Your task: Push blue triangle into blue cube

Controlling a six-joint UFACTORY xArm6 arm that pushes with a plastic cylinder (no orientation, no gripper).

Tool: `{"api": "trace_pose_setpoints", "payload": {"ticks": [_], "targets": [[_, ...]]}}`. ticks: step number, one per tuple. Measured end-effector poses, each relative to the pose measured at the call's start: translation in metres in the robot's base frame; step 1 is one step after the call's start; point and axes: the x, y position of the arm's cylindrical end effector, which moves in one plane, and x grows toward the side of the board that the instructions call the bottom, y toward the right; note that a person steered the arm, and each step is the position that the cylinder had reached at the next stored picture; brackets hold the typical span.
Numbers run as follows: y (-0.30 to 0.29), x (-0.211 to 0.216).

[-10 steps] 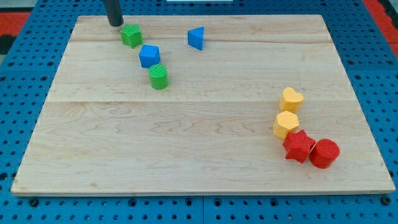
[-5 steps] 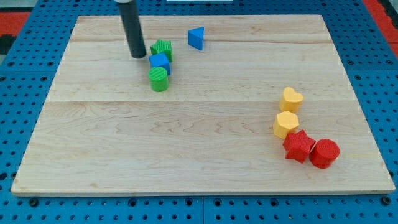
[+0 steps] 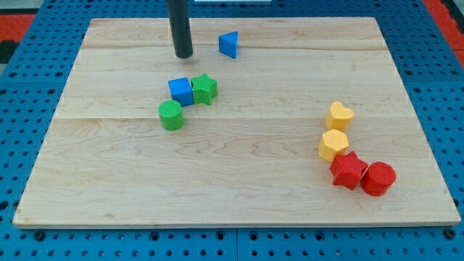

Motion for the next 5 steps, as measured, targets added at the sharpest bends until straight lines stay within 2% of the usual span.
{"api": "trace_pose_setpoints", "payload": {"ticks": [1, 2, 3, 5], "targets": [[0.077, -0.044], [0.091, 0.025], [0.035, 0.058], [0.045, 0.044]]}}
